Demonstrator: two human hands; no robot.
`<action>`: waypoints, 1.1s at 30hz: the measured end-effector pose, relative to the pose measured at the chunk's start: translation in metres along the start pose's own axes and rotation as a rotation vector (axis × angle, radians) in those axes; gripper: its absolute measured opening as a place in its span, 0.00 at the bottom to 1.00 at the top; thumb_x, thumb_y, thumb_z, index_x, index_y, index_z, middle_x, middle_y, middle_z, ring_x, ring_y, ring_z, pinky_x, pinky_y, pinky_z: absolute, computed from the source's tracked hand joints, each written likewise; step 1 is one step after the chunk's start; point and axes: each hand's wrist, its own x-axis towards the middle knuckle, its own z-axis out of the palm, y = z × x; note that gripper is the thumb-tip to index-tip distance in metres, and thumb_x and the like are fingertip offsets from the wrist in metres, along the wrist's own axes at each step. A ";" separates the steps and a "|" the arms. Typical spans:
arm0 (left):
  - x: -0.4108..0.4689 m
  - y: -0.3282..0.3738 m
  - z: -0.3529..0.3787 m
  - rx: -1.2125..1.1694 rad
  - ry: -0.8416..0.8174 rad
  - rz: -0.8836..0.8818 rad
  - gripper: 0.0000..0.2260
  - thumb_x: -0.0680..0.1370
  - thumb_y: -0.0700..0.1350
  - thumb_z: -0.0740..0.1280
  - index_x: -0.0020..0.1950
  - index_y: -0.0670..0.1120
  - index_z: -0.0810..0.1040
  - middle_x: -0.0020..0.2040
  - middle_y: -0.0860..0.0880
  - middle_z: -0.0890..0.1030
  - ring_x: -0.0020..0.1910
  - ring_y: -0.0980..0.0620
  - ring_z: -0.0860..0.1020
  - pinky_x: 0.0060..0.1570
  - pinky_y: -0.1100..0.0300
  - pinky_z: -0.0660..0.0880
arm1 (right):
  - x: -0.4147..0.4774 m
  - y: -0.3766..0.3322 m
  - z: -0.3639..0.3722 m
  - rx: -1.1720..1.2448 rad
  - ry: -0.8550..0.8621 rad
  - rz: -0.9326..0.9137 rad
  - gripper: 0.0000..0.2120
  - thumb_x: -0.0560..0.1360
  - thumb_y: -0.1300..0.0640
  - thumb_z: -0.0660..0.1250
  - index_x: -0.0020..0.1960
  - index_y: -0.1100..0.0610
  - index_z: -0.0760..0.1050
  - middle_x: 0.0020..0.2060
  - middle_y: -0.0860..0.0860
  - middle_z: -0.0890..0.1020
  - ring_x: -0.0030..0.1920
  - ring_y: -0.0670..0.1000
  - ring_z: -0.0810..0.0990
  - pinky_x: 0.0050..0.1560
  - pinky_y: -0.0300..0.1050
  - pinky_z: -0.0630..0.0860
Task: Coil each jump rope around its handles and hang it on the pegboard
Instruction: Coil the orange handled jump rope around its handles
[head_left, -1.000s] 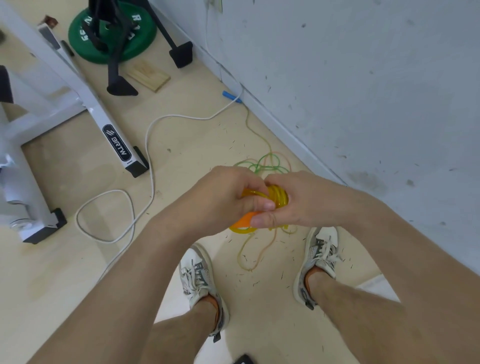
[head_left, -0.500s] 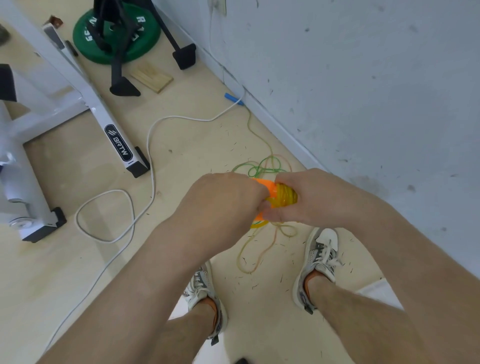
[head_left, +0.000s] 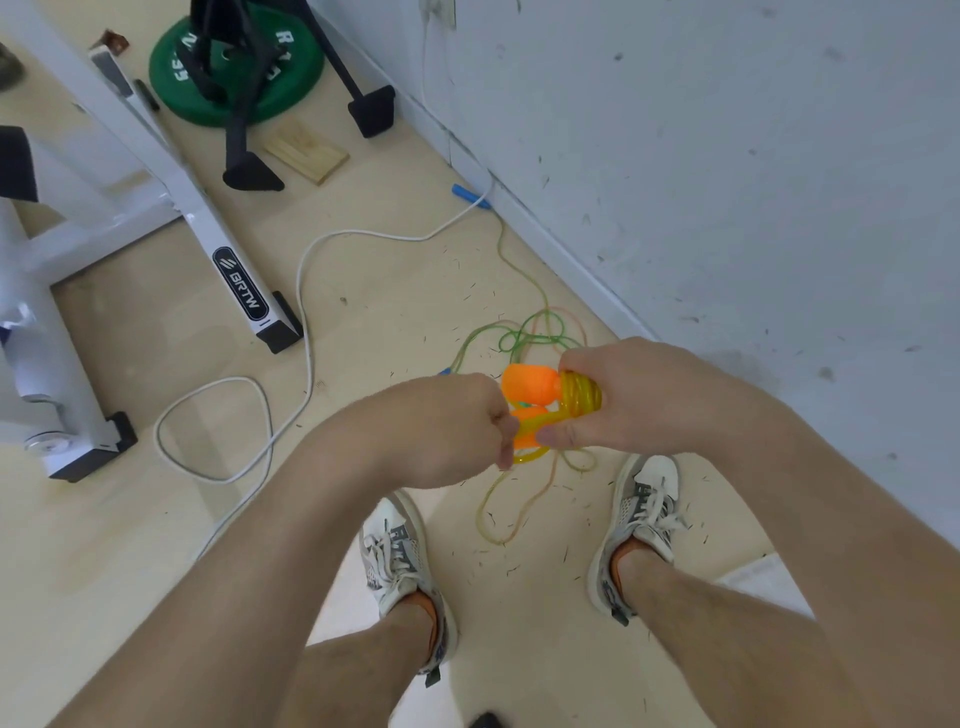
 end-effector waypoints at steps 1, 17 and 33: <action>-0.003 -0.004 -0.003 -0.126 -0.078 0.019 0.15 0.82 0.48 0.56 0.46 0.48 0.82 0.35 0.51 0.75 0.36 0.53 0.74 0.41 0.59 0.71 | -0.001 0.000 0.000 0.015 -0.006 -0.007 0.22 0.68 0.30 0.67 0.44 0.47 0.70 0.37 0.44 0.76 0.39 0.42 0.74 0.34 0.42 0.65; -0.001 -0.007 -0.002 -0.361 0.237 0.003 0.26 0.78 0.64 0.55 0.34 0.49 0.82 0.26 0.53 0.79 0.22 0.60 0.68 0.32 0.61 0.66 | -0.001 -0.004 0.002 -0.218 0.063 0.019 0.21 0.69 0.29 0.64 0.45 0.44 0.65 0.34 0.43 0.69 0.39 0.48 0.72 0.30 0.42 0.60; -0.007 -0.016 -0.003 0.023 0.146 0.054 0.10 0.77 0.47 0.64 0.40 0.47 0.82 0.31 0.51 0.82 0.29 0.59 0.76 0.37 0.62 0.74 | 0.001 -0.008 0.007 -0.170 0.055 -0.014 0.23 0.68 0.29 0.65 0.46 0.47 0.68 0.36 0.44 0.72 0.40 0.48 0.73 0.33 0.44 0.64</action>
